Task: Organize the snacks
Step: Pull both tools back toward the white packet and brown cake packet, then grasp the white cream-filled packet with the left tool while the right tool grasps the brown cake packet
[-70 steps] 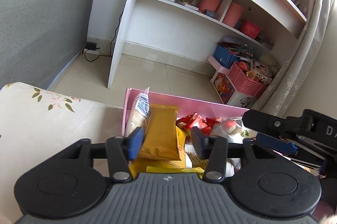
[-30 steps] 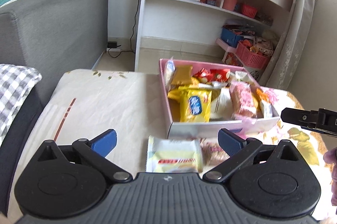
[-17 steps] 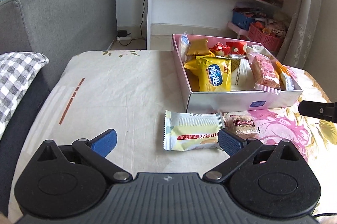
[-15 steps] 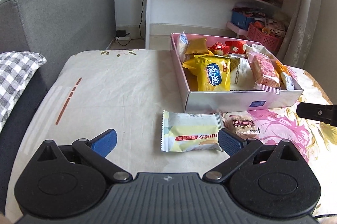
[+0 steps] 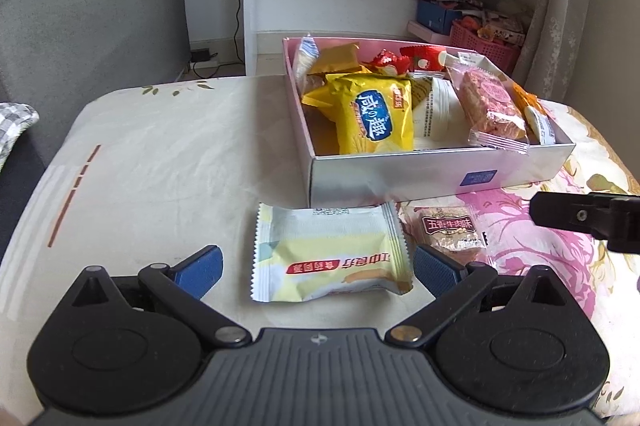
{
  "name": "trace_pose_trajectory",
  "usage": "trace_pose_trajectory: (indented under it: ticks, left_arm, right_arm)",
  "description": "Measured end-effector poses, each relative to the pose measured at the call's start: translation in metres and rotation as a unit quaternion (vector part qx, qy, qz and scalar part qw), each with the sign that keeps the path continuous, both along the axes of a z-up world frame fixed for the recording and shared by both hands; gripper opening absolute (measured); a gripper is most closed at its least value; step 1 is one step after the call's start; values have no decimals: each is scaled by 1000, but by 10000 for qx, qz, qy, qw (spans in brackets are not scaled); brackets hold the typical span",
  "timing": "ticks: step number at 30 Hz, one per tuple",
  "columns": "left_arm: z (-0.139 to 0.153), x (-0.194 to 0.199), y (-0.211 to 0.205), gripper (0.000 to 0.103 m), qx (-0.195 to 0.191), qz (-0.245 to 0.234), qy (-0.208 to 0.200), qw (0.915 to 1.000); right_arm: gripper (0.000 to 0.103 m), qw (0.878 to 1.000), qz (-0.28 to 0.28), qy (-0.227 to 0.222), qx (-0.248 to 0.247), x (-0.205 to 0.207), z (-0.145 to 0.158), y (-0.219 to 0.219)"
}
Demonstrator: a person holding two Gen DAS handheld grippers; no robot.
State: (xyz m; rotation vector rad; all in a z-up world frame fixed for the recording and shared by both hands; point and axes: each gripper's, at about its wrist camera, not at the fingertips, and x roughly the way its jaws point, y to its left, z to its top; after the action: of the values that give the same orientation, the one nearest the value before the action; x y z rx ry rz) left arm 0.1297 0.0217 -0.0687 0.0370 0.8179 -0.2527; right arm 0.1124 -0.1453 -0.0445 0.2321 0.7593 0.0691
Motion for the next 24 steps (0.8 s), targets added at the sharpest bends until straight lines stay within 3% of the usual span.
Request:
trace_pose_trajectory:
  ticks: [6,8,18,21,24]
  left_arm:
    - [-5,-2,1,91,89,-198,22,9998]
    - [-5,-1,6,82,75,-201,82,9997]
    - [-2,-10,41,82,182,-274,23,9995]
    - [-5,-14,51,93,116,-425,-7,9990]
    - [-9,-10,52,97,186,-454,-37,9988]
  right_arm:
    - [96,9999,120,19,-99,4,-6,12]
    - [96,9997,195,14,-138,5,-7,16]
    - [96,9966,658,-37,-491,4,-22,38]
    - [96,9947,843,-128,-575,3,-24,47]
    - [96,9931,955,-174,-658,4,-27,55]
